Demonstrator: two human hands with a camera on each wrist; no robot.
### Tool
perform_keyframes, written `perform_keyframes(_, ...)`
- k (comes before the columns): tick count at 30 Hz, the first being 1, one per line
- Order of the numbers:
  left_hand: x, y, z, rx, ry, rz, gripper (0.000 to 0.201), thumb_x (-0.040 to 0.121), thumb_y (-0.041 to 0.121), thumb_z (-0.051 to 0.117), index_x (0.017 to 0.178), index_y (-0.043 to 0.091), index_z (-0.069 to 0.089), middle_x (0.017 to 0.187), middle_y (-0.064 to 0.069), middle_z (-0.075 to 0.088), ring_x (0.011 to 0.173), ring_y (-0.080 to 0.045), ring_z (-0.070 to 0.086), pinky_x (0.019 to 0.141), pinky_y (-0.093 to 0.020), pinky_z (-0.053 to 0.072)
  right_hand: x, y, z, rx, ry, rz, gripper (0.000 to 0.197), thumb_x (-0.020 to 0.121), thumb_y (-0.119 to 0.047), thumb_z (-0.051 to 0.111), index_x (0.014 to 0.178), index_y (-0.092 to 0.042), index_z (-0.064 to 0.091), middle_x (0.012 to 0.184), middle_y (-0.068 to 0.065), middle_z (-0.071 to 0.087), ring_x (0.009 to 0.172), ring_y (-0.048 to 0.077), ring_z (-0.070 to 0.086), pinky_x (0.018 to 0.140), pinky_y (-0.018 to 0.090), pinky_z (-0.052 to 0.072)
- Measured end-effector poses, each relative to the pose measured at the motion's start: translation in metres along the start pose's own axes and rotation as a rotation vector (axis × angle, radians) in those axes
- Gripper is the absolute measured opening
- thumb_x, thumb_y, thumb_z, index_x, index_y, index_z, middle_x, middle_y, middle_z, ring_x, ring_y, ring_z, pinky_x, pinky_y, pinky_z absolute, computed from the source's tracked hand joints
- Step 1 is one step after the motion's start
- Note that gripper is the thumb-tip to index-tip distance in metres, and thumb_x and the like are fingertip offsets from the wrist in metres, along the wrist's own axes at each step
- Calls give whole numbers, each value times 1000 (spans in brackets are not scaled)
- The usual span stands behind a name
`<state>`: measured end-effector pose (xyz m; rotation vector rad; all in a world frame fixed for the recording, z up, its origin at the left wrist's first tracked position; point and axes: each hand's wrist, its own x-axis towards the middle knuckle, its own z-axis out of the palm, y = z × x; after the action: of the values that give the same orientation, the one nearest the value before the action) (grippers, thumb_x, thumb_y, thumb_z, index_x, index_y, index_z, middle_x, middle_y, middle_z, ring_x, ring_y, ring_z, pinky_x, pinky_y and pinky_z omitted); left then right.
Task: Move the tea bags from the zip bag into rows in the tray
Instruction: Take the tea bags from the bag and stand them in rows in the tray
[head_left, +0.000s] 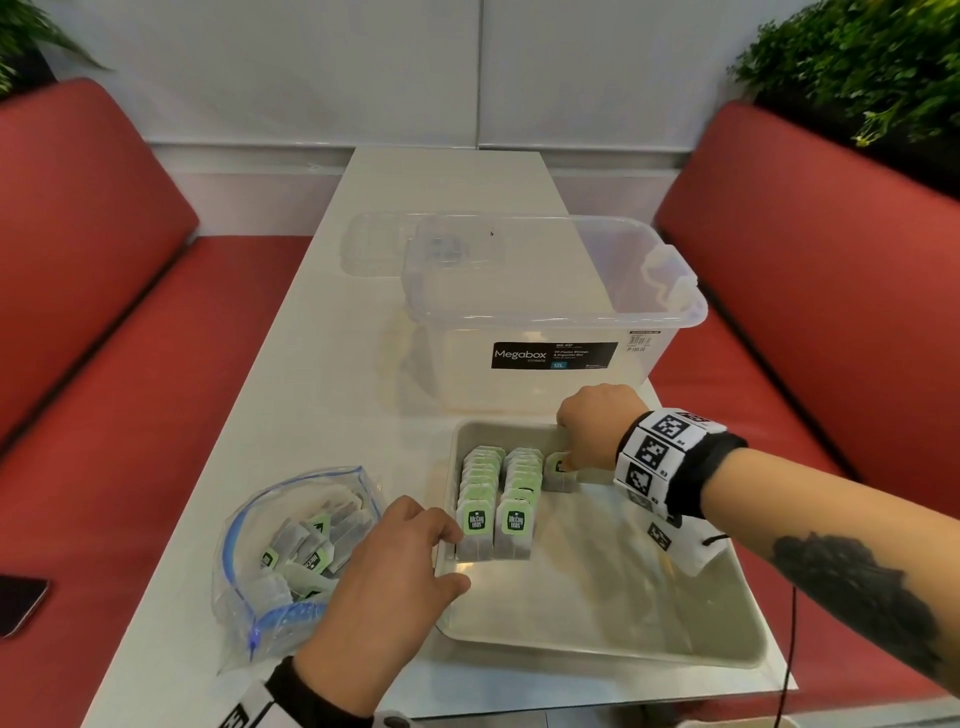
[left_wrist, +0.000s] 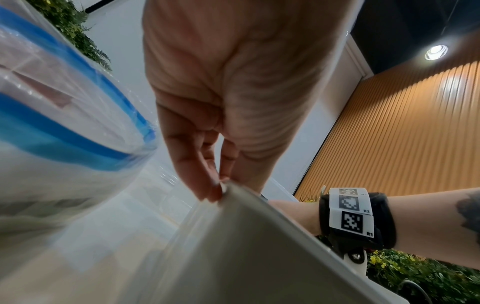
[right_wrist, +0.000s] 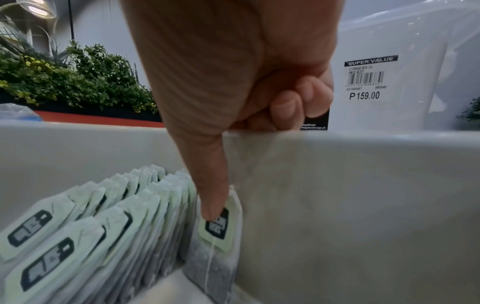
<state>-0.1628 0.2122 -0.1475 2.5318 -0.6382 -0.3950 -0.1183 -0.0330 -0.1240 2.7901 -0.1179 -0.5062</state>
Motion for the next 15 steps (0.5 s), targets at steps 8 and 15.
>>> perform_keyframes(8, -12, -14, -19, -65, 209, 41, 24, 87, 35, 60, 110, 41, 57, 106, 20, 44, 76, -2, 53, 73, -20, 42, -14, 5, -27, 154, 86, 26, 43, 76, -53, 66, 107, -23, 61, 98, -4, 62, 93, 19, 58, 70, 29, 45)
perform_keyframes(15, -32, -78, -57, 83, 562, -146, 27, 68, 3, 74, 68, 28, 66, 107, 4, 56, 104, -22, 40, 84, -29, 32, -66, -73, -90, 611, 333, -136, 22, 80, -43, 65, 96, -28, 66, 87, -7, 66, 83, 14, 58, 72, 27, 43)
